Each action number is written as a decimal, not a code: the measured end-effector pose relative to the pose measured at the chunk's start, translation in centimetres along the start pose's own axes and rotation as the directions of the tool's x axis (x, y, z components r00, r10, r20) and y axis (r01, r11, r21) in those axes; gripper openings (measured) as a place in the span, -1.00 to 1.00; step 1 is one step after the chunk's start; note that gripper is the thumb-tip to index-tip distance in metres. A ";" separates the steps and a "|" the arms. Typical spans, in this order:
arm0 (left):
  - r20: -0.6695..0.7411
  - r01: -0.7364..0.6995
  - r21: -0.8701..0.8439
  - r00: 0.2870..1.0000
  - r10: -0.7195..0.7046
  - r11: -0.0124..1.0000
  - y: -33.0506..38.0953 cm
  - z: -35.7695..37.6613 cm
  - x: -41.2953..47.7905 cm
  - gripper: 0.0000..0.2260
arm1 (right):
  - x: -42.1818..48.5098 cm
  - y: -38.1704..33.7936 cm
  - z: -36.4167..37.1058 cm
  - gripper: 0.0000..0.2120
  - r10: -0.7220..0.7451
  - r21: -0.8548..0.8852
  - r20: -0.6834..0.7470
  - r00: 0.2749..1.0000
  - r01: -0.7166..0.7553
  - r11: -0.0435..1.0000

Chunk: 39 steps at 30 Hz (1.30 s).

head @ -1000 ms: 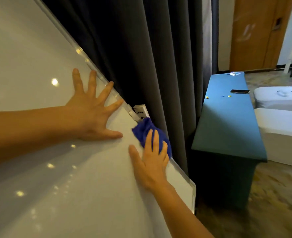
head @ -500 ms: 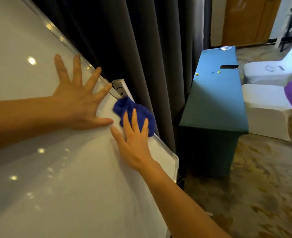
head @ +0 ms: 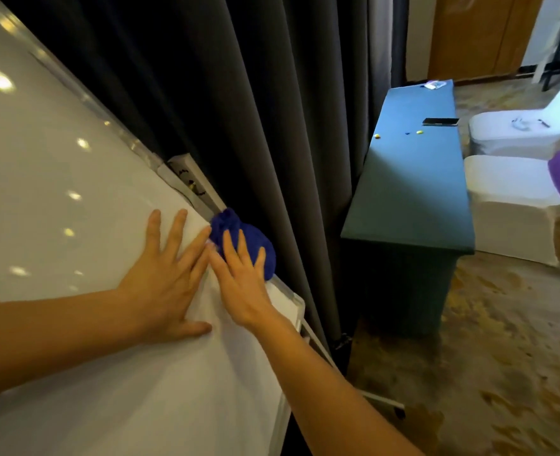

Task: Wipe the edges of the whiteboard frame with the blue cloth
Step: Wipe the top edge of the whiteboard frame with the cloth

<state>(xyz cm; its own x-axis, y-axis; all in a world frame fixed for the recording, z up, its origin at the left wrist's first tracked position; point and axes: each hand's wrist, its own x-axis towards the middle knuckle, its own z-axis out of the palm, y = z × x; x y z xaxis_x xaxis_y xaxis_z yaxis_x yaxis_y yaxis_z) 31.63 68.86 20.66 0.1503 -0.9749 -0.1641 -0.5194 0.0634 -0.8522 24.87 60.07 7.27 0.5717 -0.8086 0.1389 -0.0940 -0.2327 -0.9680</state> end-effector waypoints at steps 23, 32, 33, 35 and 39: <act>0.128 -0.229 0.025 0.966 0.224 0.973 10.7 1.3 2.7 0.04 | -3.5 13.4 0.1 -0.43 0.543 0.260 -0.094 0.835 -0.506 0.823; 0.130 -0.247 -0.001 0.961 0.245 0.969 11.2 2.0 3.3 0.07 | -7.2 15.6 0.9 -0.43 0.486 0.326 -0.061 0.872 -0.443 0.835; 0.128 -0.246 -0.001 0.961 0.244 0.969 11.2 2.1 3.2 0.07 | -7.5 15.6 1.2 -0.46 0.520 0.394 -0.039 0.853 -0.465 0.792; 0.127 -0.249 0.013 0.961 0.245 0.968 11.2 2.0 3.3 0.07 | -7.3 15.4 1.2 -0.49 0.610 0.602 0.000 0.792 -0.487 0.633; 0.139 -0.260 0.013 0.957 0.256 0.966 11.2 1.3 3.4 0.06 | -6.4 17.1 -0.6 -0.60 0.728 0.963 0.158 0.667 -0.268 0.037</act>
<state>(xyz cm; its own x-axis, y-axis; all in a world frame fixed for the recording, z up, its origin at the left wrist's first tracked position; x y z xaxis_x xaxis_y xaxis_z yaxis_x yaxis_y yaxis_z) 27.45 66.51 9.90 0.1281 -0.8868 -0.4440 -0.5294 0.3174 -0.7867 19.16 60.95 -10.02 0.4418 -0.6233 -0.6452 0.6277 0.7286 -0.2741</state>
